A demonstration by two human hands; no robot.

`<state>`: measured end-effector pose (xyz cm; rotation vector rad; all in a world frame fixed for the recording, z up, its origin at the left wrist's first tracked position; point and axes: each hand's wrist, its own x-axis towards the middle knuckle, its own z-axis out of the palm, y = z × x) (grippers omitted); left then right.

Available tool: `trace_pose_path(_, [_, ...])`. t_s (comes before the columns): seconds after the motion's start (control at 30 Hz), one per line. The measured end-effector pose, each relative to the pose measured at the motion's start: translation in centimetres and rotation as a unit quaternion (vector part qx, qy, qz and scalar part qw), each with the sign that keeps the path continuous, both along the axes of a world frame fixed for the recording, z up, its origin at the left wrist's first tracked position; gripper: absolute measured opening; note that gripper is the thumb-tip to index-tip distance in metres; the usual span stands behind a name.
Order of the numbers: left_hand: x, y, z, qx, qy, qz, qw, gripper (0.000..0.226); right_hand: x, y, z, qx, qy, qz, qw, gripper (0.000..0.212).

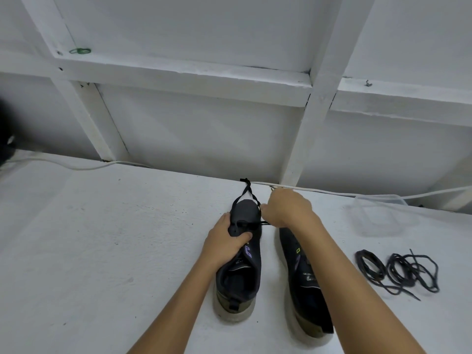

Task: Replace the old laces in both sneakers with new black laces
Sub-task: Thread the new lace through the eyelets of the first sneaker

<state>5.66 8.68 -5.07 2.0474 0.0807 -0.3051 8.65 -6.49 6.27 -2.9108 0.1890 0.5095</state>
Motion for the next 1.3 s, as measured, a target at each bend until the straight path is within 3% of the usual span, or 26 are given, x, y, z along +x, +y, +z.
trace_pose_path(0.17, [-0.1,0.0,0.1,0.004,-0.004,-0.004,1.0,0.047,-0.4,-0.4,-0.5,-0.046,0.143,0.074,0.986,0.048])
trace_pose_path(0.23, [-0.2,0.0,0.2,0.003,-0.006,-0.005,1.0,0.052,-0.8,-0.6,-0.5,-0.018,0.192,0.118,0.974,0.045])
trace_pose_path(0.3, [-0.2,-0.1,0.3,0.003,-0.004,-0.002,1.0,0.049,-1.1,-1.1,-0.3,0.089,0.175,0.112,0.974,0.037])
trace_pose_path(0.47, [-0.1,-0.1,0.4,0.011,0.003,0.0,1.0,0.043,-0.7,-1.0,-0.1,0.305,0.023,0.059,0.95,0.04])
trace_pose_path(0.63, [-0.2,0.1,0.5,0.004,0.029,-0.008,1.0,0.068,-0.1,0.2,2.9,0.512,-0.08,0.009,0.855,0.039])
trace_pose_path(0.7, [-0.2,0.2,0.2,0.018,0.04,-0.006,0.999,0.088,0.5,0.5,4.4,0.616,-0.121,-0.025,0.778,0.037])
trace_pose_path(0.77, [0.0,0.2,-0.3,0.019,0.044,-0.011,0.999,0.094,0.8,0.8,5.3,0.705,-0.141,-0.056,0.693,0.034])
trace_pose_path(0.8, [0.0,0.2,-0.5,0.021,0.044,-0.012,0.999,0.095,0.9,1.0,5.3,0.709,-0.163,-0.06,0.684,0.032])
trace_pose_path(0.83, [0.0,0.2,-0.4,0.025,0.041,-0.01,0.999,0.094,0.9,1.3,5.0,0.67,-0.202,-0.053,0.712,0.03])
trace_pose_path(0.87, [0.0,0.2,-0.2,0.028,0.035,-0.012,0.999,0.091,1.1,1.5,4.1,0.587,-0.254,-0.034,0.767,0.027])
trace_pose_path(0.93, [-0.1,0.1,0.0,0.025,0.025,-0.013,0.999,0.077,1.7,1.3,1.7,0.341,-0.335,0.046,0.877,0.023])
trace_pose_path(1.0, [-0.1,0.0,0.0,0.02,0.023,-0.009,0.999,0.062,2.3,0.5,-0.4,0.109,-0.316,0.095,0.938,0.023])
trace_pose_path(1.07, [-0.1,0.0,-0.1,0.022,0.021,-0.01,0.999,0.056,2.5,-0.7,-1.5,-0.028,-0.251,0.106,0.962,0.024])
trace_pose_path(1.17, [0.1,0.1,-0.3,0.025,0.016,-0.007,1.0,0.049,2.3,-1.6,-2.3,-0.148,-0.097,0.129,0.976,0.027])
trace_pose_path(1.23, [0.1,0.0,-0.4,0.028,0.012,-0.008,0.999,0.053,2.0,-1.7,-2.5,-0.136,0.008,0.146,0.98,0.03])
trace_pose_path(1.3, [0.2,0.0,-0.3,0.028,0.008,-0.008,1.0,0.055,1.8,-1.9,-2.5,-0.038,0.11,0.144,0.983,0.039])
